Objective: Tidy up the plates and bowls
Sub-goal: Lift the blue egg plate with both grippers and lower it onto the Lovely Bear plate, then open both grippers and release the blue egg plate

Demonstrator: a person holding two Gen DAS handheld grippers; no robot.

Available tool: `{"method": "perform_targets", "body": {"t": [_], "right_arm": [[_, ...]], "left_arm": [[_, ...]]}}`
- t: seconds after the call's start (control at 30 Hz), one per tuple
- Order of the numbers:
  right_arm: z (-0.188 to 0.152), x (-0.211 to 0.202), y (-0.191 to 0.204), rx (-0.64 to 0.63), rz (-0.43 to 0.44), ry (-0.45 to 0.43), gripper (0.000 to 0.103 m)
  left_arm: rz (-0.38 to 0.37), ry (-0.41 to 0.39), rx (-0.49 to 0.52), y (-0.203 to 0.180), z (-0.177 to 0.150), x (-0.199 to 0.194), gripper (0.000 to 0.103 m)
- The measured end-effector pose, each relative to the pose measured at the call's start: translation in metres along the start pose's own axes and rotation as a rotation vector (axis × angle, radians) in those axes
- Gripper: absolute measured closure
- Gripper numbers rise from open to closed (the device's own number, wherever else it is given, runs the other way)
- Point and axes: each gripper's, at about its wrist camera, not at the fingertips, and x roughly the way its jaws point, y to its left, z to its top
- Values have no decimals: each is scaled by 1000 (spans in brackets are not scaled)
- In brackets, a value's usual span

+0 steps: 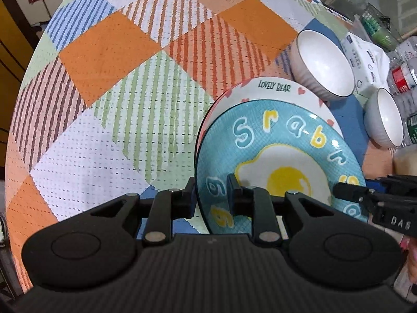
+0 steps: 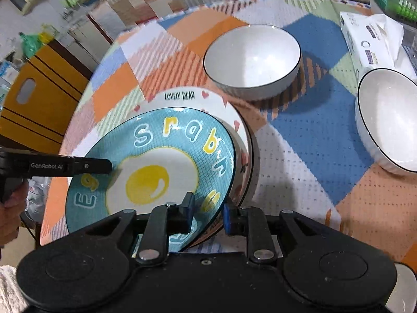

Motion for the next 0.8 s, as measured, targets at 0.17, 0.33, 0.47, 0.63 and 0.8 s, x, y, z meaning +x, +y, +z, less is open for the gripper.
{"method": "perform_targets", "body": {"t": [0.17,0.33,0.47,0.63,0.8], "right_arm": [[5,4,20,-62,-112,25,71],[4,8,41,-178,-250,13,67],[3,9,44,-207,-300,2,66],[-6,12,47,-252,-350,-49,66],[-18,3,33,-169,-303,-180,70]], "left_arm": [[-13,25,-30,5,0,7,80],[3,11,-35,0,-7,11,79],[37,-4,-1,-8,-10,10,79],[100,-17,71,-23,-13,6,79],[142,-71,98,-29,-23,2,79]]}}
